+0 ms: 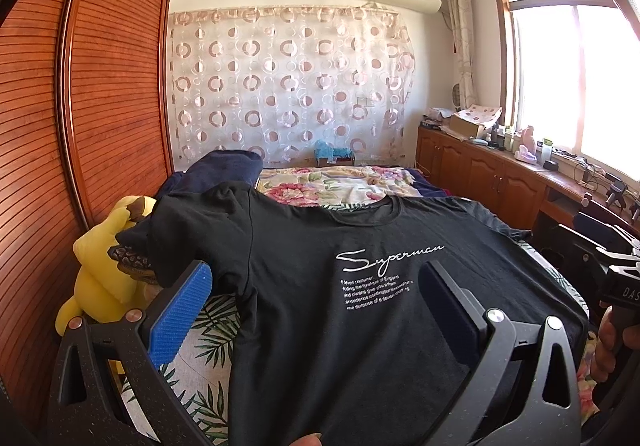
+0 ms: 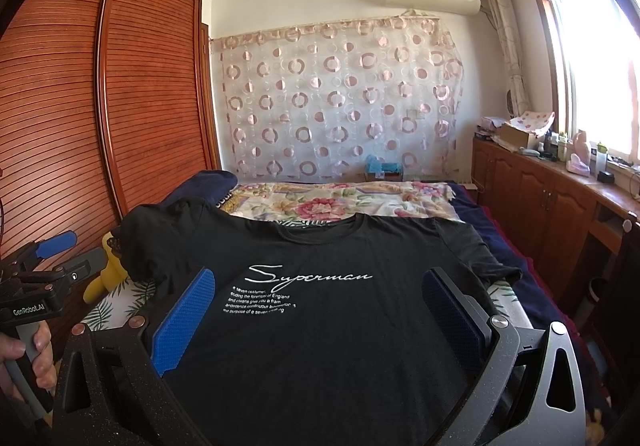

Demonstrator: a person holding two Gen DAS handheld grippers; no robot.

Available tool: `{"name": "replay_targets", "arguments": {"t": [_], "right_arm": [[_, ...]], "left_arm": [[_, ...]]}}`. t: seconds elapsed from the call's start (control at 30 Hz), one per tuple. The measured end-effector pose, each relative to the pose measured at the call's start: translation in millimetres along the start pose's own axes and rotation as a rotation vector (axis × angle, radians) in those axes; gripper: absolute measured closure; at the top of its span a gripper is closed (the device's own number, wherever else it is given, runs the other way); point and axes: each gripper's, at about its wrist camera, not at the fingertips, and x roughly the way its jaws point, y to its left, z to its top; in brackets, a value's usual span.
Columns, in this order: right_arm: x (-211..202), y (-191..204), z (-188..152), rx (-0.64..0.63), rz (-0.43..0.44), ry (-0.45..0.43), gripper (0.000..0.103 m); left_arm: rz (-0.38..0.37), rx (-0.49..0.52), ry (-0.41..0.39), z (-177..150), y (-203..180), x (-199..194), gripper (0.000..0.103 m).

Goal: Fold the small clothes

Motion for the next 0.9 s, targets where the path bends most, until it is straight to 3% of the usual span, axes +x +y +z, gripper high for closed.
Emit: {"name": "replay_targets", "arguments": {"t": [0.2,0.63,0.9], "right_arm": [[10,-3,-2,0.001,0.028,0.031,0.000],[55,-4,-7,-0.021,0.125,0.144,0.000],[84,-16,5,-0.060,0.174,0.198,0.000]], "left_arm": [[0.020,-0.015,0.036,-9,13,11,0.000],[0.090,-0.062,0.116,-24,83,41,0.000],[0.053,-0.094,0.132,-10,122,72,0.000]]}}
